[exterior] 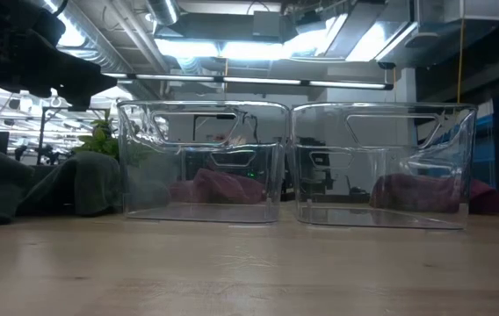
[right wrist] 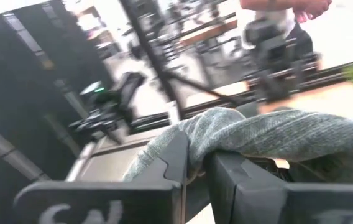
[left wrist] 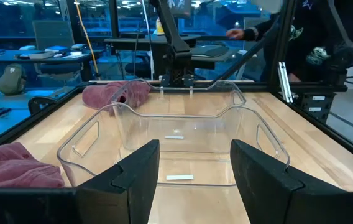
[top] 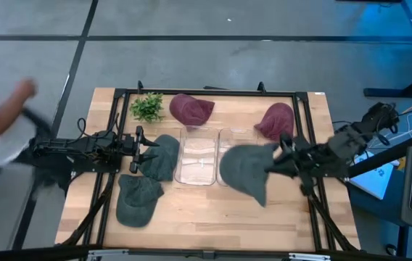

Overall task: Pick & Place hat
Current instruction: Put the bottom right blue cap into the right transparent bin

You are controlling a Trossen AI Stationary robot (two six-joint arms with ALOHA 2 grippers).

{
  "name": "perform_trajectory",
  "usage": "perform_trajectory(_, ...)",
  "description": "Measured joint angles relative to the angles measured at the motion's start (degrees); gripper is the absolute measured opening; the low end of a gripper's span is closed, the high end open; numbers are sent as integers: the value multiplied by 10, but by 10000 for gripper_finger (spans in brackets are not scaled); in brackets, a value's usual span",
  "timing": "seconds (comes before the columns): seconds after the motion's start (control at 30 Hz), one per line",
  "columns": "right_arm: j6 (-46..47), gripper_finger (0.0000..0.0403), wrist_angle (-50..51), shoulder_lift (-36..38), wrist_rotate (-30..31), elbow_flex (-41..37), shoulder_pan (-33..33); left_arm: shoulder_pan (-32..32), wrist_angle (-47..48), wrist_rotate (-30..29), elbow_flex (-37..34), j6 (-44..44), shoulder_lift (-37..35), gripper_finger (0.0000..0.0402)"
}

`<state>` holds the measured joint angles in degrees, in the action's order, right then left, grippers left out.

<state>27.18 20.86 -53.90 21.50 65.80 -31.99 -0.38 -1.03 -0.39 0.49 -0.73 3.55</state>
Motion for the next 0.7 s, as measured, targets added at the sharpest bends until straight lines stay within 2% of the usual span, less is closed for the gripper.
perform_trajectory(0.33, -8, 39, -1, -28, 0, 0, 178, 0, 0, 0, 0, 0, 0, 194)
perform_trajectory(0.7, -3, 37, -5, -33, -2, 0, 271, 0, 0, 0, 0, 0, 0, 194)
